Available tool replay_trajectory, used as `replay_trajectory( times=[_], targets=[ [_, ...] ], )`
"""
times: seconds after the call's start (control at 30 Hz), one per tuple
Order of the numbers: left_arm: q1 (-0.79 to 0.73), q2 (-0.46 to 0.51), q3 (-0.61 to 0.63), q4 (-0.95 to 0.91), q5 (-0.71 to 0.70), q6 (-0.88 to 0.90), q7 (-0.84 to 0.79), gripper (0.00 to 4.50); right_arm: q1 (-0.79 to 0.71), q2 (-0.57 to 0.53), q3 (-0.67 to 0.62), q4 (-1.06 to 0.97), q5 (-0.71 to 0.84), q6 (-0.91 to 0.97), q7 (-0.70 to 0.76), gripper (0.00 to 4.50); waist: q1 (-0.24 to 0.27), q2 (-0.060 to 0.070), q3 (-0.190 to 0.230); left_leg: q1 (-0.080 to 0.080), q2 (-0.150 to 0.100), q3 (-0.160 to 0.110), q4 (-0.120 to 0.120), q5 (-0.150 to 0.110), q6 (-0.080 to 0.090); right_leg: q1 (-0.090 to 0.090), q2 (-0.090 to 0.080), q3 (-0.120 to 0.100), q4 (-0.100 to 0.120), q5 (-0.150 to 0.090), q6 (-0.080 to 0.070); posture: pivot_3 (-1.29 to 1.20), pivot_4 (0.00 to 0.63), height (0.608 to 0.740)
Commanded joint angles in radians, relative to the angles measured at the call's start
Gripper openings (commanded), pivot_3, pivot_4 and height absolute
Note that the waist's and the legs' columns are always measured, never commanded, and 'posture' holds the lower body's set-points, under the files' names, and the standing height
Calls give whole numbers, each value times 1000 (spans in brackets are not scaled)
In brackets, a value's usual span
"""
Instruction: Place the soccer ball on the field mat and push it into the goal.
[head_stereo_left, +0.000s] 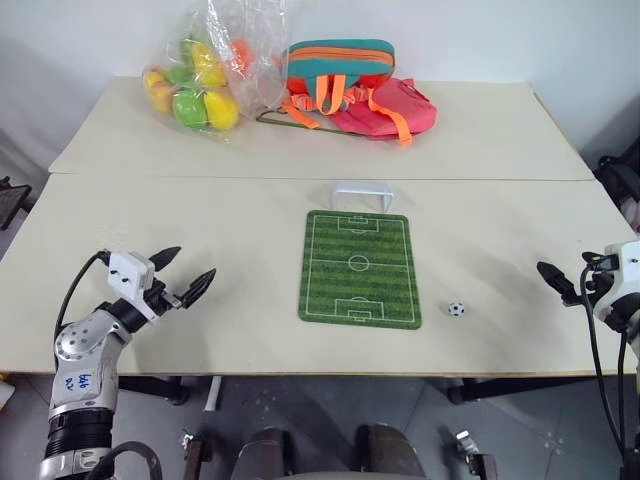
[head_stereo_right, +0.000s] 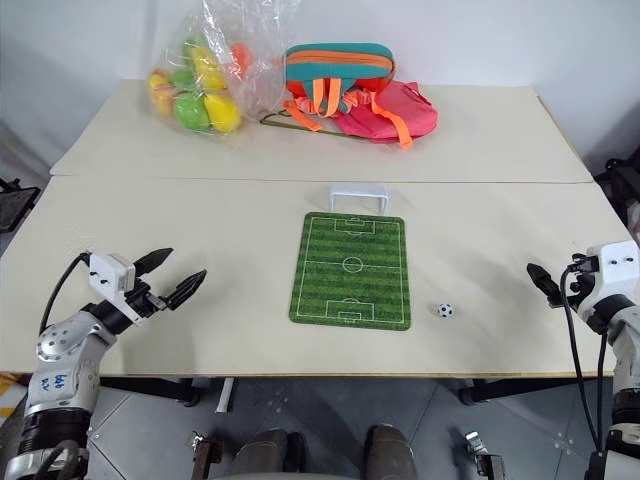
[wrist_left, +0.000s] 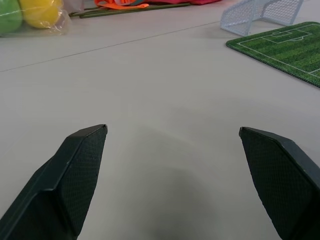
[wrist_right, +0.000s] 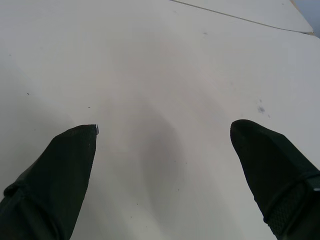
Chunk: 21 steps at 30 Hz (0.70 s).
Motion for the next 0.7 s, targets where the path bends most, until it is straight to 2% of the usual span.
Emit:
replay_trajectory(
  times=[0.03, 0.27, 0.4, 0.6, 0.7],
  targets=[
    [13, 25, -6, -2, 11, 4, -12, 4500, 4, -10, -36, -39, 14, -3, -12, 4468, 0, 0, 0, 0, 0, 0, 0, 0, 0, 0, 0, 0, 0, 0, 0, 0, 150, 740],
    [-5, 23, 10, 13, 19, 3, 54, 4500, 19, -18, -38, -101, 20, 41, -20, 4468, 0, 0, 0, 0, 0, 0, 0, 0, 0, 0, 0, 0, 0, 0, 0, 0, 150, 740],
    [-13, 19, -21, -25, 28, 22, 53, 4500, 36, -34, -20, -237, 40, 136, 15, 4468, 0, 0, 0, 0, 0, 0, 0, 0, 0, 0, 0, 0, 0, 0, 0, 0, 150, 740],
    [-39, 23, -43, -59, -55, -5, -115, 4500, 82, -72, 30, -530, 100, 339, 109, 4468, 4, 0, 0, 0, 1, -1, 1, 0, 0, 0, 0, 0, 1, 0, 0, 0, 150, 740],
    [-54, 19, -63, -78, -130, -19, -267, 4500, 127, -113, 91, -685, 136, 386, 226, 4468, 7, 0, 0, -1, 0, -1, 1, 0, 0, -1, 0, 0, 0, 0, 0, 0, 150, 740]
  ],
)
